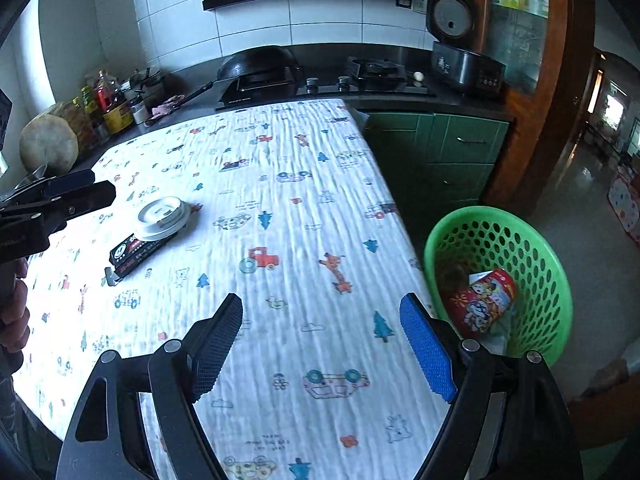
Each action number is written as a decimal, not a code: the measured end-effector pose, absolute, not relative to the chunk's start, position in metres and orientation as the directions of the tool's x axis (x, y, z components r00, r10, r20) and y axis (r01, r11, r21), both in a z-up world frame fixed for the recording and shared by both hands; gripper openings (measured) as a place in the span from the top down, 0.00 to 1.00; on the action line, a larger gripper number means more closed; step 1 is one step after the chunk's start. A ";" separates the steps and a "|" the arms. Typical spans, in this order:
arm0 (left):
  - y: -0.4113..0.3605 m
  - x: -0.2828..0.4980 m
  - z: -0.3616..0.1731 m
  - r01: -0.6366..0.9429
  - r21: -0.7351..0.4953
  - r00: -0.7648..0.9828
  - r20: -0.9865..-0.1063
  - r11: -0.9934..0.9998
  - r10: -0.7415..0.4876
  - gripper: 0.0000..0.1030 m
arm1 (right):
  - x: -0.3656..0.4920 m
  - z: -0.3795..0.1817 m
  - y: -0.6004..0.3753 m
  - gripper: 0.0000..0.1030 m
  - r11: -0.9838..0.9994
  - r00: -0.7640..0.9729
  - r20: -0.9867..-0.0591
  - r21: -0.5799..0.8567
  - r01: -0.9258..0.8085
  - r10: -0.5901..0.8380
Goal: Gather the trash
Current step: 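Move both open tools back to the white cup lid and black glue box, then grasp the white cup lid with the right tool while the left tool grasps the black glue box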
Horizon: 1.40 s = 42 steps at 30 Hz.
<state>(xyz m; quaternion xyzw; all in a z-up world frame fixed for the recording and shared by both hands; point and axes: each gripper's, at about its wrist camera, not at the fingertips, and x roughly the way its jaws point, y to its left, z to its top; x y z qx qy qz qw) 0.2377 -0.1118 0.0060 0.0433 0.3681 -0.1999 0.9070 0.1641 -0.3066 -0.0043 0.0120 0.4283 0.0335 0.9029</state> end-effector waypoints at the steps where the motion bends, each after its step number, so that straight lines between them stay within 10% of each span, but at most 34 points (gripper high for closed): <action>1: -0.101 0.239 0.004 0.379 -0.066 0.654 -0.687 0.923 -0.318 0.21 | 0.167 -0.005 -0.300 0.24 0.997 0.629 -0.773 0.056 -0.062 0.083; 42: 0.092 0.249 -0.064 0.115 -0.115 0.606 -0.779 0.987 -0.162 0.21 | 0.329 -0.079 -0.090 0.21 0.924 0.500 -0.815 0.106 -0.367 0.292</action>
